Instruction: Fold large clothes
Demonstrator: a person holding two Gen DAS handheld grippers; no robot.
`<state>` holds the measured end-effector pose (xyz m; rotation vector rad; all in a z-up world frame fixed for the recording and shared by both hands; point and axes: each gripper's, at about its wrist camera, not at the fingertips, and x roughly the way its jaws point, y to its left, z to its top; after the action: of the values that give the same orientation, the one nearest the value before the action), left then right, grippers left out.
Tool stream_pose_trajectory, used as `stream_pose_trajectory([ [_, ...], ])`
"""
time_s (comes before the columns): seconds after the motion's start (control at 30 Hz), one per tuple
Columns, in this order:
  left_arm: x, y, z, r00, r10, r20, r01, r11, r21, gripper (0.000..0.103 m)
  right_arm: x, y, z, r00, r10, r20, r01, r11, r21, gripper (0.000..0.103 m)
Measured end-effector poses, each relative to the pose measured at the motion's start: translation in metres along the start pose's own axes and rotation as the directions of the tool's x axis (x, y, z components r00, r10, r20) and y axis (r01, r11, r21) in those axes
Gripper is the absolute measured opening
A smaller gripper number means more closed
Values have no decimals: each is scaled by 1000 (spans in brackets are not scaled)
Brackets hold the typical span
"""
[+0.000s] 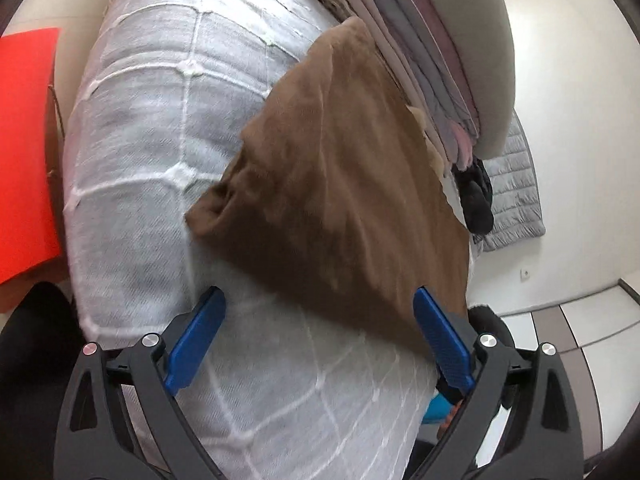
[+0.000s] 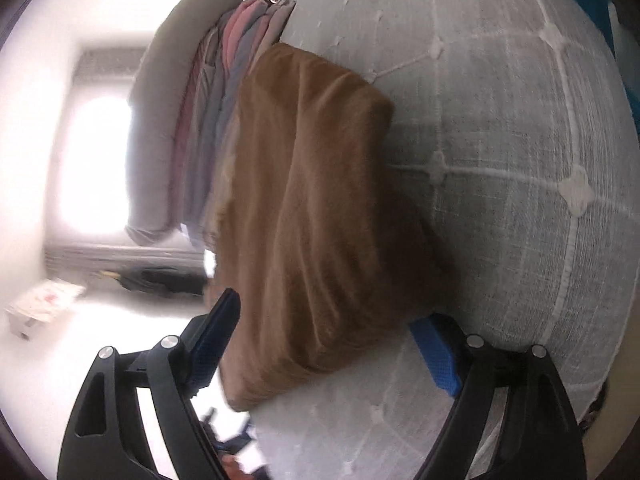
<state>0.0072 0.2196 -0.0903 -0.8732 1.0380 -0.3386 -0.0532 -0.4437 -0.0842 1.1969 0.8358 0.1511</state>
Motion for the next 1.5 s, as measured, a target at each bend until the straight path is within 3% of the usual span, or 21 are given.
stream_pose_trajectory([
  [0.17,16,-8,17,1000,-13,26,15,998,-54,91,3,3,10,1000,-18,9,18,1000,21,82],
  [0.23,29,-10,22,1000,29,13,-28,998,-54,91,16,12,16,1000,-9,1,9,1000,18,81],
  [0.27,32,-9,25,999,33,14,-32,997,-70,91,19,12,20,1000,4,1,-4,1000,28,77],
  [0.3,34,-11,26,999,37,33,-34,996,-77,83,20,13,22,1000,-9,2,8,1000,23,49],
  [0.33,37,-16,27,997,75,35,-74,996,-42,53,18,12,24,1000,-16,0,16,1000,7,40],
  [0.4,43,-19,28,997,72,21,-73,997,0,29,11,11,23,1000,0,-1,0,1000,-27,28],
  [0.53,32,-30,26,996,68,55,-71,996,54,17,-2,34,17,999,33,22,-30,993,-117,17],
  [0.7,-3,-63,14,997,13,77,-23,991,131,14,-35,74,0,994,99,37,-89,972,-218,13],
  [0.83,-41,-75,-5,997,-35,62,25,987,158,13,-73,76,-24,991,131,35,-118,961,-250,12],
  [0.9,-56,-67,-20,998,-38,52,30,988,152,13,-92,64,-43,994,110,27,-100,961,-259,12],
  [0.97,-53,-40,-33,1000,7,4,-8,992,126,14,-92,47,-54,999,40,-13,-42,964,-262,13],
  [1.0,-49,-22,-37,999,20,-26,-18,995,93,17,-85,30,-57,999,-20,-42,9,970,-243,18],
  [1.07,-31,15,-43,998,24,-66,-25,1000,-14,26,-72,1,-55,994,-67,-92,50,984,-172,28],
  [1.1,-26,24,-43,998,10,-66,-12,999,-31,33,-69,-15,-52,992,-48,-116,35,993,-110,35],
  [1.17,-28,26,-46,999,-11,-41,9,999,-39,35,-70,-29,-48,993,19,-119,-22,999,-30,41],
  [1.27,-32,15,-46,999,34,-7,-34,999,17,44,-70,-28,-44,992,63,-108,-64,998,-9,52],
  [1.4,-23,12,-34,998,55,25,-54,998,-24,50,-58,-25,-36,991,109,-75,-105,993,59,55],
  [1.5,-28,13,-34,999,43,25,-42,997,-63,50,-64,-14,-42,996,44,-77,-44,999,8,56],
])
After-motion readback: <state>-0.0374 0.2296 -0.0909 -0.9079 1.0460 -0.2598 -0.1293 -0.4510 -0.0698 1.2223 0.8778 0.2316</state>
